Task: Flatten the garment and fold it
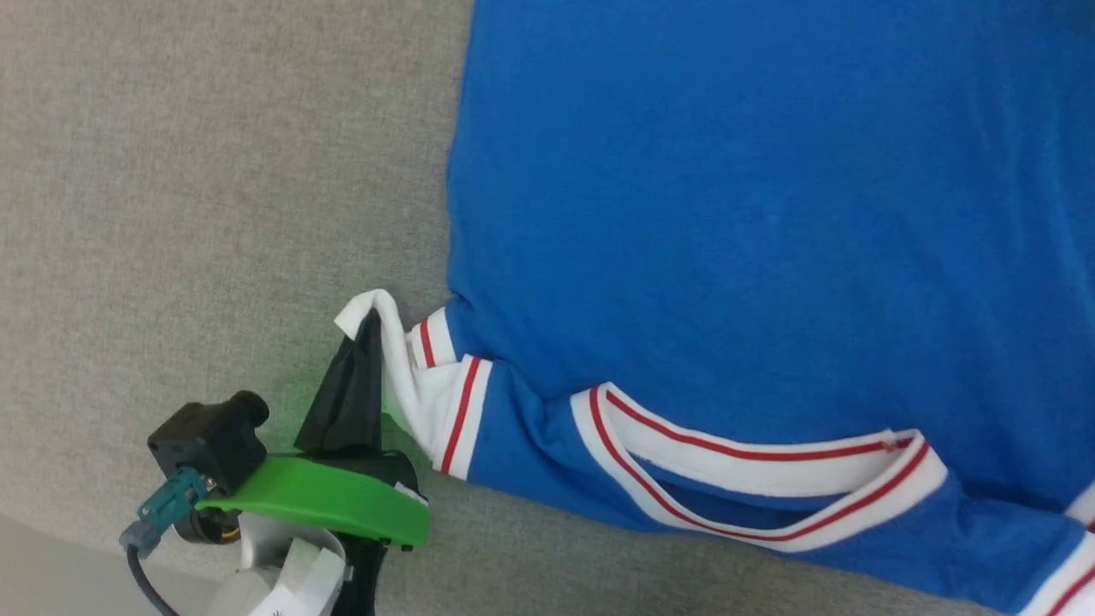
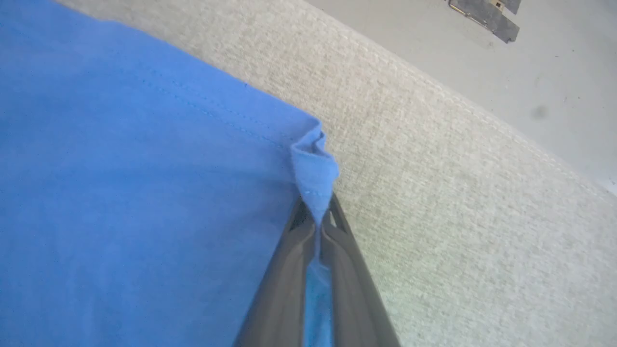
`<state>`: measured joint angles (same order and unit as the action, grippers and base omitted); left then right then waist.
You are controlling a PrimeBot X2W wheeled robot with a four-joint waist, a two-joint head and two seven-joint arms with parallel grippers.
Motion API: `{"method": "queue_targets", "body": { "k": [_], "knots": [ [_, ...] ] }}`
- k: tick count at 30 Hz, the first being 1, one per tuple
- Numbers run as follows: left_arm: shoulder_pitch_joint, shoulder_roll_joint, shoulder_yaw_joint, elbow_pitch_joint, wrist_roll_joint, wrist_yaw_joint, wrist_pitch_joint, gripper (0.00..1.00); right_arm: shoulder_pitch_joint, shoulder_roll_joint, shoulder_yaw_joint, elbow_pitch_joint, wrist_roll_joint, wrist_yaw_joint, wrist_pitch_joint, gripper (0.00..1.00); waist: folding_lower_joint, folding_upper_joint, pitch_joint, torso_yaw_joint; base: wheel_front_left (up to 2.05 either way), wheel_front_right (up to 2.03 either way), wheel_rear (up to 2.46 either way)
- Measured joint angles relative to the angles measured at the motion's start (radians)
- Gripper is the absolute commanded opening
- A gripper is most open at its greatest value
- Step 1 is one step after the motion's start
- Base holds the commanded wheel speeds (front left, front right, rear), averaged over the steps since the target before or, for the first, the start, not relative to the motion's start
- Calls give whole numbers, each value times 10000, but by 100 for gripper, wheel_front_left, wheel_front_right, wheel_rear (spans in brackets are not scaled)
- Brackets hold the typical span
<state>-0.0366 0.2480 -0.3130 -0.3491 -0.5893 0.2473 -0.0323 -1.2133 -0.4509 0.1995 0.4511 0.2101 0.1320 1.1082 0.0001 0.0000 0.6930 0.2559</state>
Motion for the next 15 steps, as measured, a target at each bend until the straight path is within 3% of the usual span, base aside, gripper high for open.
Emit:
{"method": "queue_targets", "body": {
  "k": [9,15],
  "knots": [
    [-170,263,119,752,-104,-92,236,0,431,207,-105,-251,297,0,-1062,0,0,0,-843,-477,0,0,0],
    [-171,439,196,1104,-194,-96,495,0,904,-128,219,-424,1108,0,-1494,0,0,0,-1675,-931,0,0,0]
  ]
}}
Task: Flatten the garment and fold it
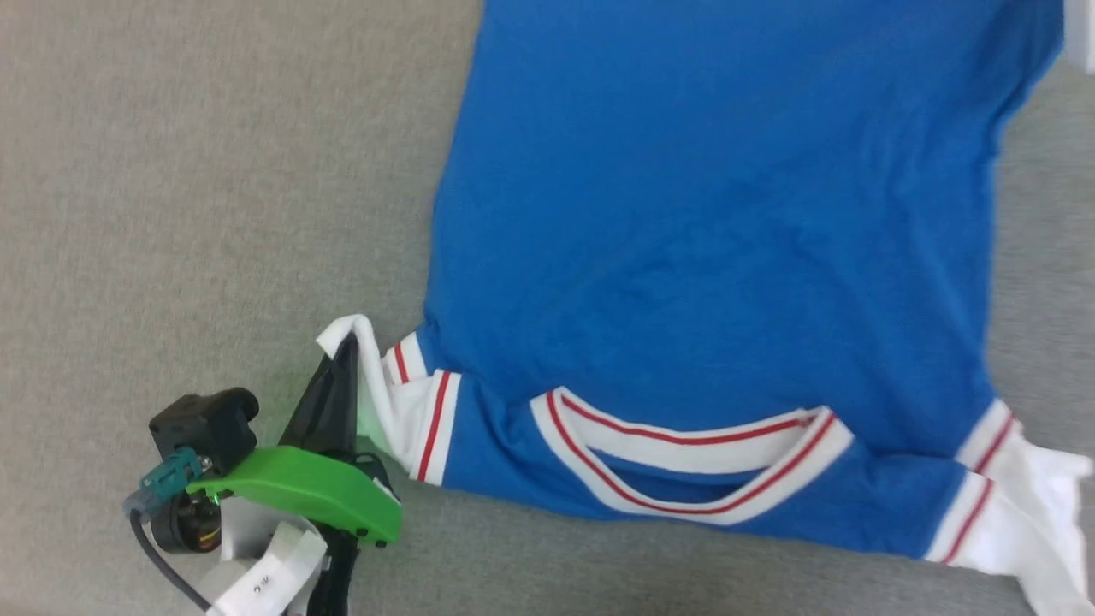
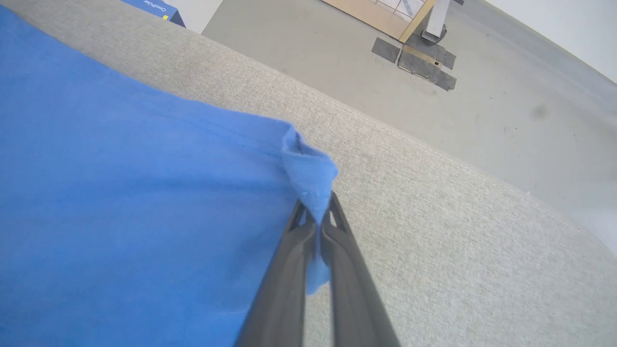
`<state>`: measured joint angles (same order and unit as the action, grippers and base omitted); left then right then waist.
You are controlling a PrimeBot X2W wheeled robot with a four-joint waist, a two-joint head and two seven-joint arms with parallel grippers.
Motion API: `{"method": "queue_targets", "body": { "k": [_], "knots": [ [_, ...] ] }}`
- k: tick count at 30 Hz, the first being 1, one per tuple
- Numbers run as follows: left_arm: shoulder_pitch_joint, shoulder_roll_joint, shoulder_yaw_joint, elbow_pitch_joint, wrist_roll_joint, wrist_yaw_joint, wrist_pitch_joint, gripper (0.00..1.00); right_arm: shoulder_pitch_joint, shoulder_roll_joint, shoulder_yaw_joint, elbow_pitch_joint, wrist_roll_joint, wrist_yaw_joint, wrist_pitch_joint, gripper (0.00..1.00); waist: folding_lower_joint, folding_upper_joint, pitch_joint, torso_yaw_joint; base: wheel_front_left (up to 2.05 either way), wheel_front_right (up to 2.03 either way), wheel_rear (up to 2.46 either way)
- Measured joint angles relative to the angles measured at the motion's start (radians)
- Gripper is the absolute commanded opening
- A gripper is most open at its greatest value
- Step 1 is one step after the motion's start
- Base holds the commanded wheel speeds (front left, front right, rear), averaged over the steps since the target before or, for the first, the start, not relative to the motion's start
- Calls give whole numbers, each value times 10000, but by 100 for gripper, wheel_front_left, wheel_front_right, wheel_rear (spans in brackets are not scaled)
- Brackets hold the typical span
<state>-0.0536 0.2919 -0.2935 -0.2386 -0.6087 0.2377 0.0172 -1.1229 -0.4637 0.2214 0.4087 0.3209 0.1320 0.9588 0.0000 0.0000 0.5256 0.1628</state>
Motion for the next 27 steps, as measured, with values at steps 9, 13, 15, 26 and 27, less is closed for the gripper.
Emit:
{"method": "queue_targets", "body": {
  "k": [9,13,15,26,27],
  "knots": [
    [188,224,140,366,-194,27,347,0,2535,-660,274,-1078,1256,0,-332,0,-1,0,-1438,-842,0,0,0],
    [477,255,198,385,-376,125,391,0,4193,-826,67,-1870,1622,0,-439,0,-1,1,-1983,-1318,0,0,0],
    [614,261,217,387,-418,198,401,0,5163,-901,-81,-2242,1697,0,-439,0,-1,1,-2247,-1561,0,0,0],
    [784,253,150,523,-531,196,401,0,9454,238,-859,-2966,1906,0,-616,0,-2,0,-3039,-2347,0,0,0],
    [783,247,134,566,-531,194,401,0,9705,380,-851,-2963,1893,0,-614,0,-2,1,-3052,-2337,0,0,0]
  ]
}}
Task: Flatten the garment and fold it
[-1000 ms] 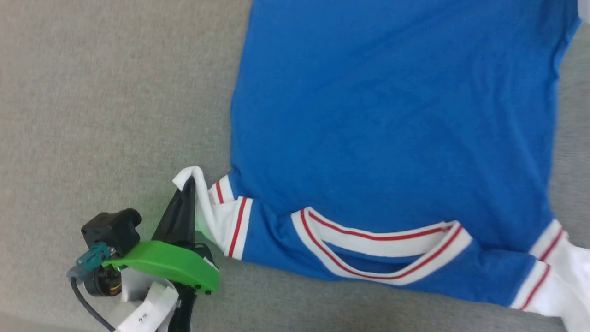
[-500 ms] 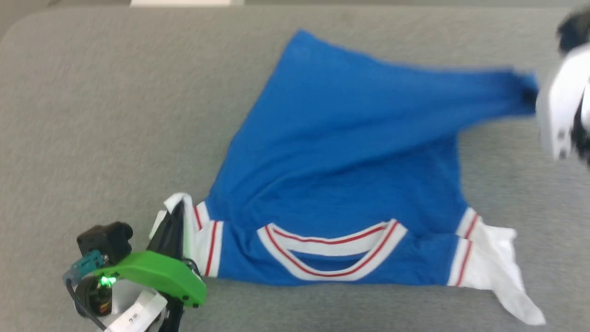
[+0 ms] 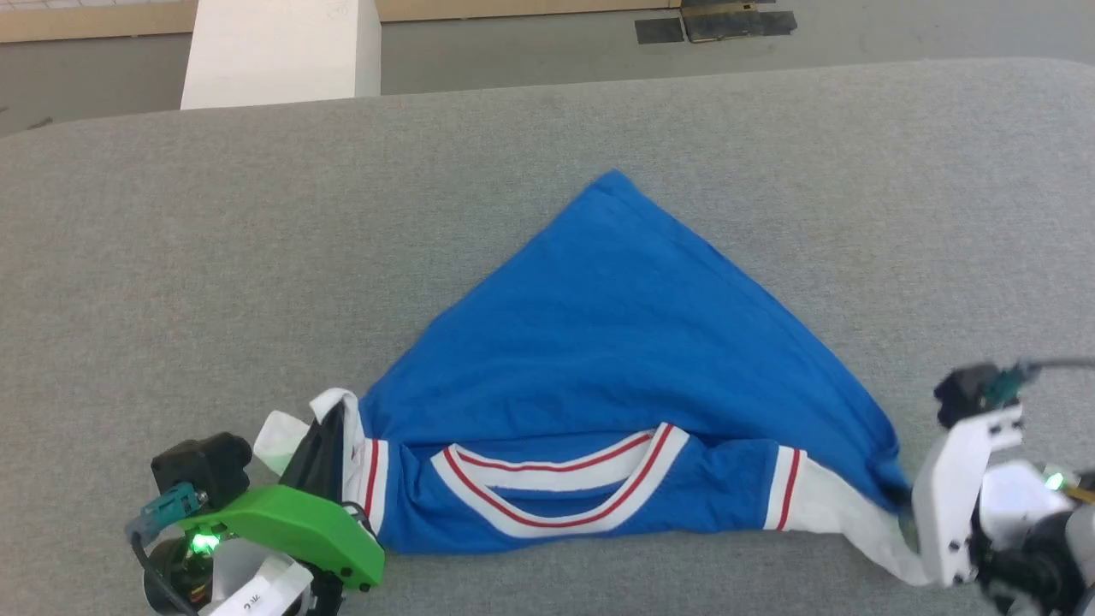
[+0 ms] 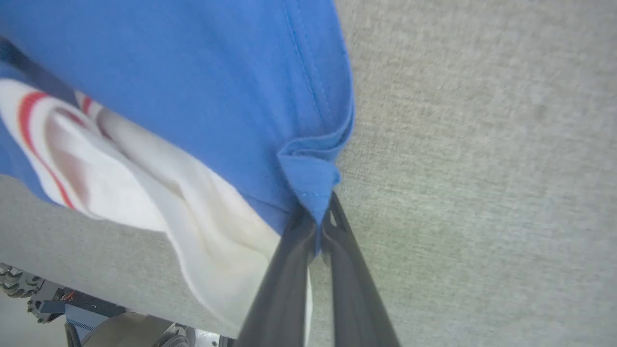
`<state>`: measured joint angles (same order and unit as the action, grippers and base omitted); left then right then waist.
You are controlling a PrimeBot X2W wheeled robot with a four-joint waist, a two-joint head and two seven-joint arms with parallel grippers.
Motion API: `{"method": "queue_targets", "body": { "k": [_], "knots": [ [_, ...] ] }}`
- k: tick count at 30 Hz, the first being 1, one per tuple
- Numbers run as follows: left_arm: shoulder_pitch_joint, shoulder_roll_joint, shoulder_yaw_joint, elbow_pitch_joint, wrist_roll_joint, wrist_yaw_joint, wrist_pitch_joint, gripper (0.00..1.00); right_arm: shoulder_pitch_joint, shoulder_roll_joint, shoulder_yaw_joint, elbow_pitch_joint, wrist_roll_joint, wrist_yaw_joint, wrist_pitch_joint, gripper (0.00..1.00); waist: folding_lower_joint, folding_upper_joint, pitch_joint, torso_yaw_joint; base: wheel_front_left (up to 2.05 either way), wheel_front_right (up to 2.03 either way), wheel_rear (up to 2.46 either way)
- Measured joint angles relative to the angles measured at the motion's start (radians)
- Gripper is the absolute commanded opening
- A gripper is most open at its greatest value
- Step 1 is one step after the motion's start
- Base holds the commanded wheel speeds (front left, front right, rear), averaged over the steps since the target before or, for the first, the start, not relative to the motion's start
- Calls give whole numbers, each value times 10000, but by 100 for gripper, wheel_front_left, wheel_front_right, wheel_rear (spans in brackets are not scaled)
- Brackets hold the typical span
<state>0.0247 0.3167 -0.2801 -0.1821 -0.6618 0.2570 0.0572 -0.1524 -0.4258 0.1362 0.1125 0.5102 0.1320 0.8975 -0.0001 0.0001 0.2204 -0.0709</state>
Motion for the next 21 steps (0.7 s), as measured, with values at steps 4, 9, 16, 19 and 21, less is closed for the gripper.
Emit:
{"method": "queue_targets", "body": {
  "k": [4,9,16,19,21],
  "knots": [
    [1,-21,-27,163,-77,-12,-2,0,414,245,-65,-36,4,-2,94,0,0,-1,-7,122,0,0,0],
    [12,-27,-4,309,-148,-21,-15,0,537,385,-372,-153,8,-2,-257,100,0,0,-123,147,0,0,0],
    [159,-19,35,351,-165,-17,-29,0,276,865,-1664,-1204,-90,-2,-2713,100,0,0,-375,70,0,0,0],
    [191,-15,38,332,-174,-8,-29,0,-32,986,-1822,-1578,-111,-2,-3962,100,1,0,-464,30,0,0,0],
    [204,-17,23,313,-174,-6,-29,0,-192,970,-1789,-1714,-178,-2,-4886,100,0,0,-483,29,0,0,0]
  ]
}}
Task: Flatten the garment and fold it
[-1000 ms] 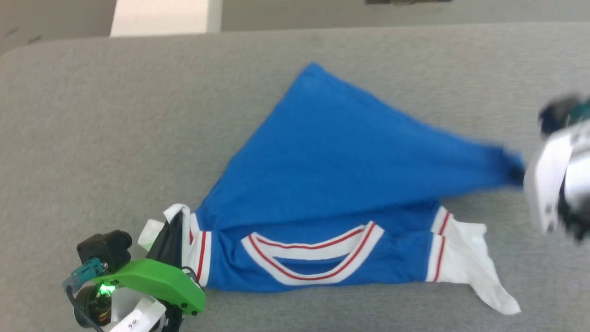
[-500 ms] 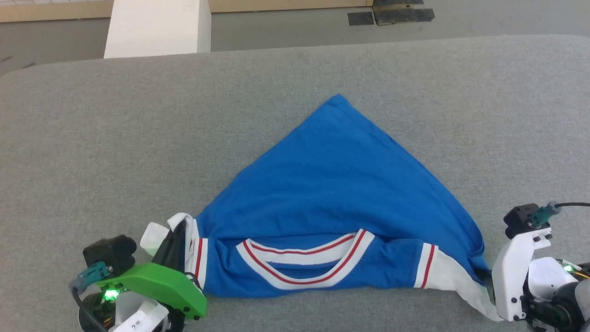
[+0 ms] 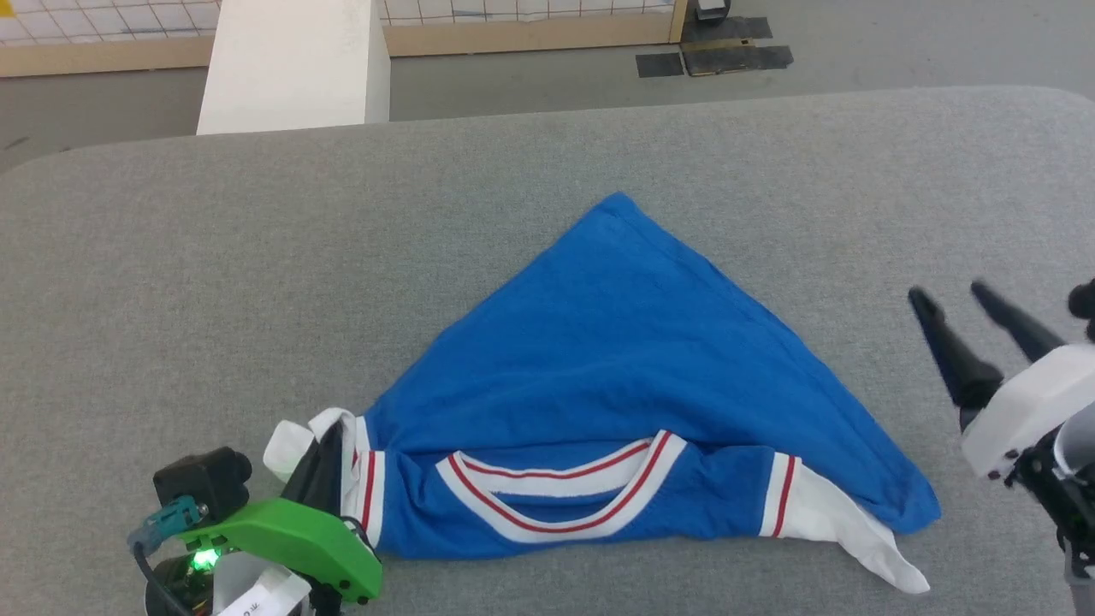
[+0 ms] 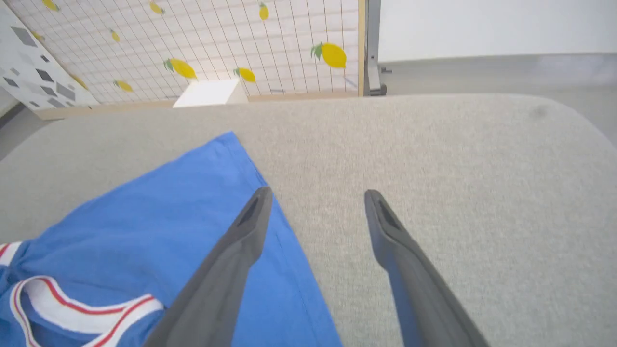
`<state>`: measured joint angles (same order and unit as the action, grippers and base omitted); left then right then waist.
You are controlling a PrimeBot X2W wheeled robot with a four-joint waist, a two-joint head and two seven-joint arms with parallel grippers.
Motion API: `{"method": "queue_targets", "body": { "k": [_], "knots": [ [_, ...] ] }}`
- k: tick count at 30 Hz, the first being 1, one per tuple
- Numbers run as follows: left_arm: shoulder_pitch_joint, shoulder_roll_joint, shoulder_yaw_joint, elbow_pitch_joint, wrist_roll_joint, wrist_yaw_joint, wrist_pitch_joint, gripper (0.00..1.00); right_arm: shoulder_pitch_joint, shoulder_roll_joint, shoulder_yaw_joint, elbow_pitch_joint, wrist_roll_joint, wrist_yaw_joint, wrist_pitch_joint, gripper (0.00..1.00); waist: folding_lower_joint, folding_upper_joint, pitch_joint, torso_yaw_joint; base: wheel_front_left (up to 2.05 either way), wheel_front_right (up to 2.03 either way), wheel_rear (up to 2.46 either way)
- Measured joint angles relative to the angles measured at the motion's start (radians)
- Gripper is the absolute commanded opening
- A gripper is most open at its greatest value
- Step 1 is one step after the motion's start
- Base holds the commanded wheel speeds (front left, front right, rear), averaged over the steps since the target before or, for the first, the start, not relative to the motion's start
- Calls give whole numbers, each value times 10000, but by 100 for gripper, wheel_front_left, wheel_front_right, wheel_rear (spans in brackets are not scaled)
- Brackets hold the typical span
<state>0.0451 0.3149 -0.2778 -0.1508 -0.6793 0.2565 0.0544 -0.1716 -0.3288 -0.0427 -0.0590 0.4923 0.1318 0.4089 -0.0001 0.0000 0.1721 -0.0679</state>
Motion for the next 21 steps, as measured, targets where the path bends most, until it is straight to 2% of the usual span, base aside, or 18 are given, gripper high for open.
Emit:
{"method": "queue_targets", "body": {
  "k": [4,9,16,21],
  "knots": [
    [-1,-2,-33,-71,0,4,-2,0,-261,-127,259,98,-58,0,-1432,100,0,0,54,82,0,0,0],
    [-17,-6,-50,-153,2,6,-67,0,-870,-232,663,554,-81,0,-2220,100,0,0,293,259,0,0,0],
    [-436,-161,-272,-173,13,-88,-165,0,-2843,-270,1586,1476,-290,0,-2088,100,1,0,881,724,0,0,0],
    [-895,-395,-479,-17,17,-232,-305,0,-4569,-376,2493,2383,-750,2,-1302,100,1,0,1377,1264,0,0,0]
  ]
}}
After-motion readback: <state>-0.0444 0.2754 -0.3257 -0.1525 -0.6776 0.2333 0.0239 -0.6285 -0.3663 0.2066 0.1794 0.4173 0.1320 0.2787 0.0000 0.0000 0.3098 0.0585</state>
